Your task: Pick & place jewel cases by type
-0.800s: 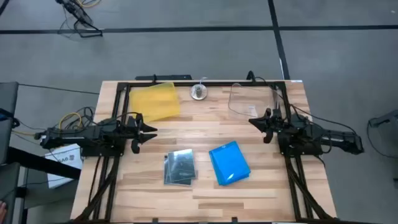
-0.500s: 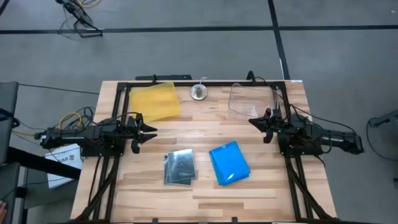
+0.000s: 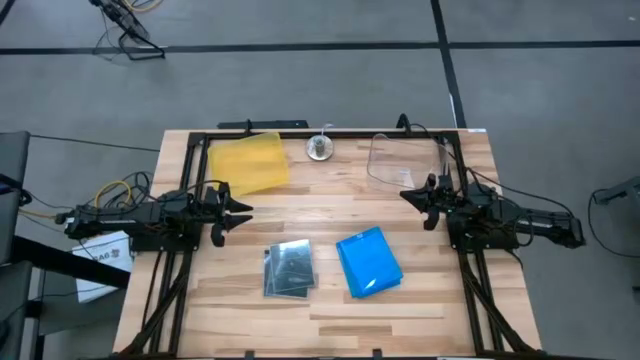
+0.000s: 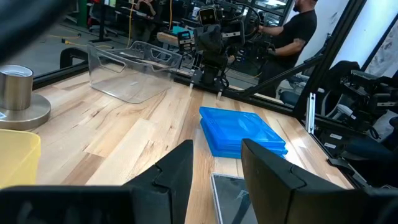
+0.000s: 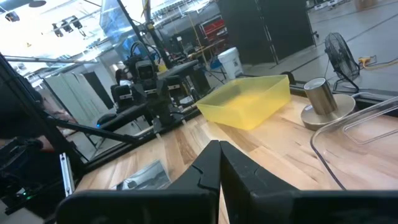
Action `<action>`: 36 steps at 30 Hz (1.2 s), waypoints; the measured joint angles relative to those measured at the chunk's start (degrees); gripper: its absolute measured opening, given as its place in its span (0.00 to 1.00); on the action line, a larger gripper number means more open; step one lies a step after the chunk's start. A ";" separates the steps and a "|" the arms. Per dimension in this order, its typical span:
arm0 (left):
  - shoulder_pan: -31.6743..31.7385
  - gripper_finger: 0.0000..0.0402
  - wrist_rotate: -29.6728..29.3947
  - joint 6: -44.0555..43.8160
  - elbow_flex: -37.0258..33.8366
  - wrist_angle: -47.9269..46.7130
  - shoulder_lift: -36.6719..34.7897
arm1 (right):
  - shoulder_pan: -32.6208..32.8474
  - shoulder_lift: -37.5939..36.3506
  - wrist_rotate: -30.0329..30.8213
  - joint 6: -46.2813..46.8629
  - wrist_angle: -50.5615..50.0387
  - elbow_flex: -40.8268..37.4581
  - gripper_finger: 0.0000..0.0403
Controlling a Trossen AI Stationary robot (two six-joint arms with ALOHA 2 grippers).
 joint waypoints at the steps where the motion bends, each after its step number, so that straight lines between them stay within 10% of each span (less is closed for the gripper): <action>1: 0.00 0.32 -0.02 0.00 0.00 0.00 0.00 | -0.02 0.01 0.00 -0.01 0.01 0.02 0.00; 30: 0.00 0.32 -0.02 -0.22 0.00 0.00 0.00 | 0.00 0.00 0.02 0.00 0.00 0.02 0.00; 36: 0.02 0.32 1.71 -28.13 -0.02 0.31 -0.02 | -0.01 0.00 0.00 0.00 0.01 0.01 0.00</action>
